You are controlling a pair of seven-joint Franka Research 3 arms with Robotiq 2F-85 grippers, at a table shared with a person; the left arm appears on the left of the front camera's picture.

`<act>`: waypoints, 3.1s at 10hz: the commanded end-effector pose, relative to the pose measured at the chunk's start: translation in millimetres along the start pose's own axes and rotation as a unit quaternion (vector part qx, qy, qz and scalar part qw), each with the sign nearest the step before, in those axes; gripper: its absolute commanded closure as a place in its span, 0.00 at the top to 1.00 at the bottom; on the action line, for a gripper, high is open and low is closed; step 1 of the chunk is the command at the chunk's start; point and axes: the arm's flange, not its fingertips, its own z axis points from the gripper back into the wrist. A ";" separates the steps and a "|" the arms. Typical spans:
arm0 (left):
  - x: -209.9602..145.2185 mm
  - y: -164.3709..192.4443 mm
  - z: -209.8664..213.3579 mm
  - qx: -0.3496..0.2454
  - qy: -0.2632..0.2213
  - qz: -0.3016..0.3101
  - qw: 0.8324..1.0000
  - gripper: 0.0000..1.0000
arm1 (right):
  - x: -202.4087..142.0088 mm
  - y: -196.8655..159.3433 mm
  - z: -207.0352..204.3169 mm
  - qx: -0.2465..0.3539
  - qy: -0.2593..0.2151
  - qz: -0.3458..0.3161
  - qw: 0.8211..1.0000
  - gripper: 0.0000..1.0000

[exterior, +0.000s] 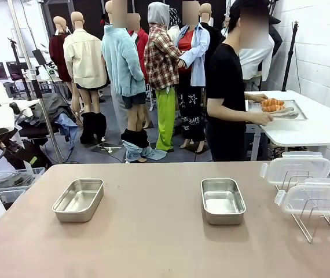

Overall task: Place the bread in airtight containers.
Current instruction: Lift both Airtight Container.

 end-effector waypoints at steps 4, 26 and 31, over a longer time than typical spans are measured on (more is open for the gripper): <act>-1.3 0.9 1.3 0.002 0.005 0.000 1.000 1.00 | -1.1 3.3 -3.1 -0.002 0.006 0.002 1.000 1.00; -1.3 0.9 1.3 0.002 0.005 0.000 1.000 1.00 | -1.1 3.3 -3.1 -0.002 0.006 0.002 1.000 1.00; -1.3 0.9 1.3 0.002 0.005 0.000 1.000 1.00 | -1.1 3.3 -3.1 -0.002 0.006 0.002 1.000 1.00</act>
